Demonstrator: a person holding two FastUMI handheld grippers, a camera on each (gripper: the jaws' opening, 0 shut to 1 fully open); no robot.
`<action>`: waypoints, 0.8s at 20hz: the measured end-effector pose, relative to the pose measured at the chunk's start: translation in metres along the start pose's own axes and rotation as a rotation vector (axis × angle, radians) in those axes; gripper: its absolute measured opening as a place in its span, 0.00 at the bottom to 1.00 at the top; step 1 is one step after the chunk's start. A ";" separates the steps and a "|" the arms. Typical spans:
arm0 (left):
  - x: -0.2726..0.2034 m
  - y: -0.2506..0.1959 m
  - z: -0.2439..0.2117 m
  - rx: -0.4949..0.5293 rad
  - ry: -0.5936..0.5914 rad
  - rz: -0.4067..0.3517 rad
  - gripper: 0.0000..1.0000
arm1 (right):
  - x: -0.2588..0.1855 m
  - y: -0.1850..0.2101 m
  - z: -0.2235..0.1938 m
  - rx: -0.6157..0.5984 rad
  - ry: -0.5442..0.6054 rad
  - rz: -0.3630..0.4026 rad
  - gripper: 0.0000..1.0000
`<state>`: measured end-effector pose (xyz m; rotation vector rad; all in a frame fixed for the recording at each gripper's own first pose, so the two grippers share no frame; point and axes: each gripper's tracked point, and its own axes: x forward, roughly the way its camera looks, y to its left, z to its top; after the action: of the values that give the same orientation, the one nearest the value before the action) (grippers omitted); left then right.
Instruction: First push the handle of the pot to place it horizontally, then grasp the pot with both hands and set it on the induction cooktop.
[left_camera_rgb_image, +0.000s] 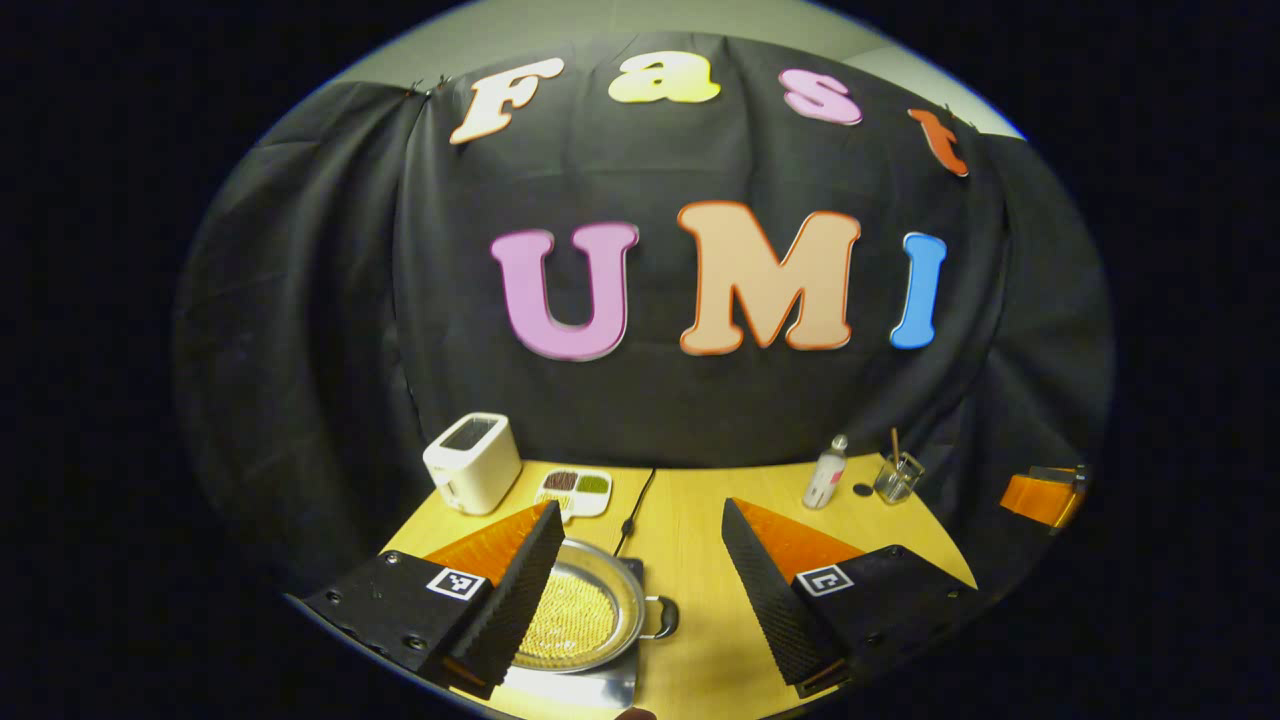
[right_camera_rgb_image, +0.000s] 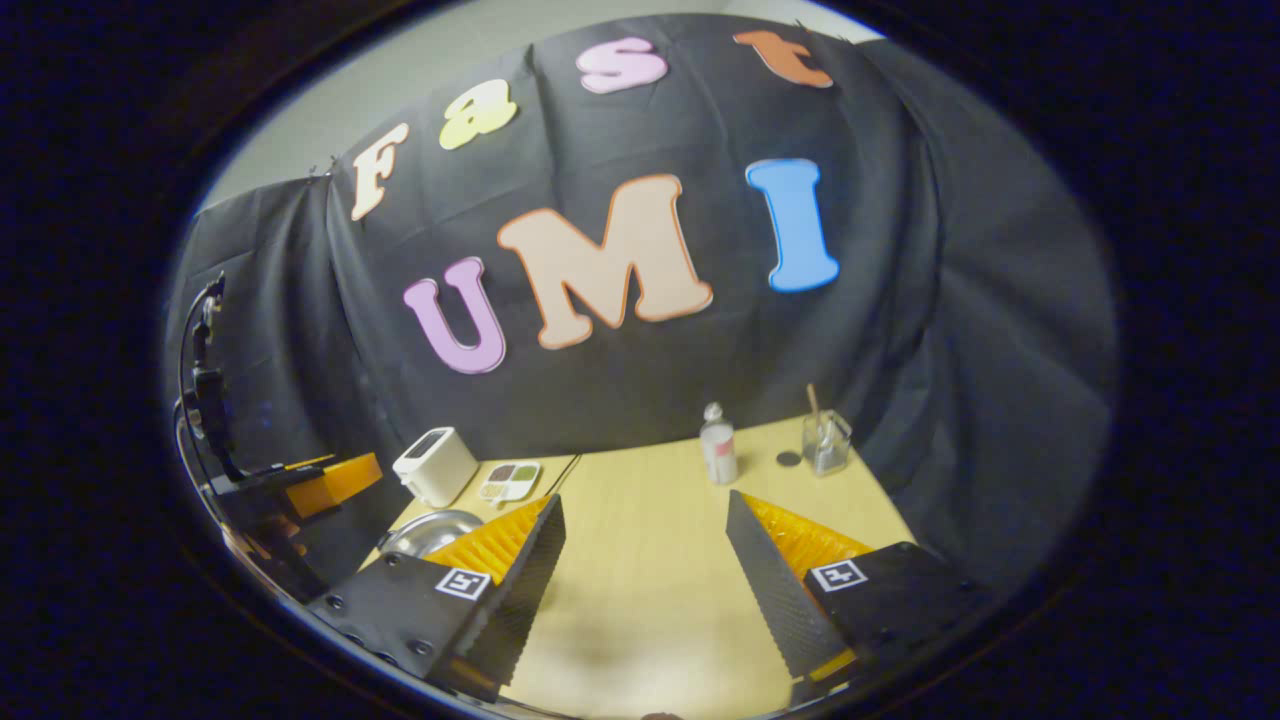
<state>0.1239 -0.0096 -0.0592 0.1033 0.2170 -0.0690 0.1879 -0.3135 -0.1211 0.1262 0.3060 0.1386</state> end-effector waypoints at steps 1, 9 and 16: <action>-0.005 -0.008 0.015 0.013 -0.050 0.017 0.97 | -0.012 -0.006 0.019 -0.015 -0.044 -0.001 0.92; -0.058 -0.083 0.062 -0.028 -0.279 -0.006 0.96 | -0.078 -0.050 0.087 -0.030 -0.249 -0.034 0.99; -0.080 -0.114 0.028 0.026 -0.216 -0.010 0.98 | -0.109 -0.074 0.070 -0.035 -0.248 -0.062 0.92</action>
<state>0.0432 -0.1213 -0.0259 0.1199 0.0004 -0.0920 0.1149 -0.4103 -0.0343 0.0973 0.0602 0.0656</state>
